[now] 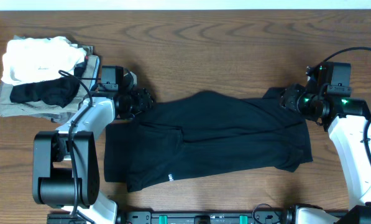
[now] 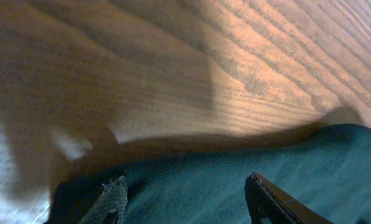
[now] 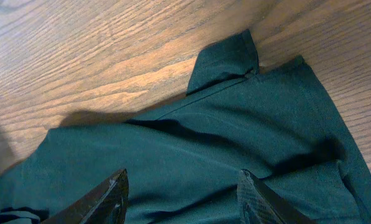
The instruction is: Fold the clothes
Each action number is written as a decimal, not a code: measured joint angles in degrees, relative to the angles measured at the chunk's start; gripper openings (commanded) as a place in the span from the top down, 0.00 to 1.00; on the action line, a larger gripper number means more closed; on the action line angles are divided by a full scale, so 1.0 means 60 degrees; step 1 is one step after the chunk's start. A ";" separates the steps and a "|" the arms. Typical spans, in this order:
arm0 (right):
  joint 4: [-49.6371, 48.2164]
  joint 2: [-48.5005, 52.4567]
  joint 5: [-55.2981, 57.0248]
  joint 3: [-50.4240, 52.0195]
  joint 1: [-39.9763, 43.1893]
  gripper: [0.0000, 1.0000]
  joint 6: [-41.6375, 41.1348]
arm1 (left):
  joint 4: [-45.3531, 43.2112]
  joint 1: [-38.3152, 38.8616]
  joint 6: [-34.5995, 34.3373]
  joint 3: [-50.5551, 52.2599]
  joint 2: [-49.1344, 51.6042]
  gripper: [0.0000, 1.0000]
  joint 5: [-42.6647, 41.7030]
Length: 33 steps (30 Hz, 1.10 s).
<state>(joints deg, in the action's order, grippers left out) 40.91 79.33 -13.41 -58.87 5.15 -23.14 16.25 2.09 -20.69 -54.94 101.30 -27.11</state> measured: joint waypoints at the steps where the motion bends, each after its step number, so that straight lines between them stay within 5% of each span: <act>1: 0.0011 0.0000 0.0000 0.0000 -0.0004 0.46 0.0004 | 0.0000 0.0000 0.0004 -0.0015 0.0007 0.37 -0.0011; 28: 0.0193 0.0000 -0.0015 0.0000 -0.0025 0.47 0.0036 | 0.0849 0.0000 0.1519 -0.0361 0.0226 0.44 0.0594; 33: 0.0211 0.0000 -0.0011 0.0000 -0.0025 0.48 0.0033 | 0.0962 0.0000 0.1574 -0.0361 0.0361 0.57 0.0590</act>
<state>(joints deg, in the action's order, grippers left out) 42.17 79.33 -13.47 -58.87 4.99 -22.94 22.02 2.09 -11.25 -57.10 103.46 -23.57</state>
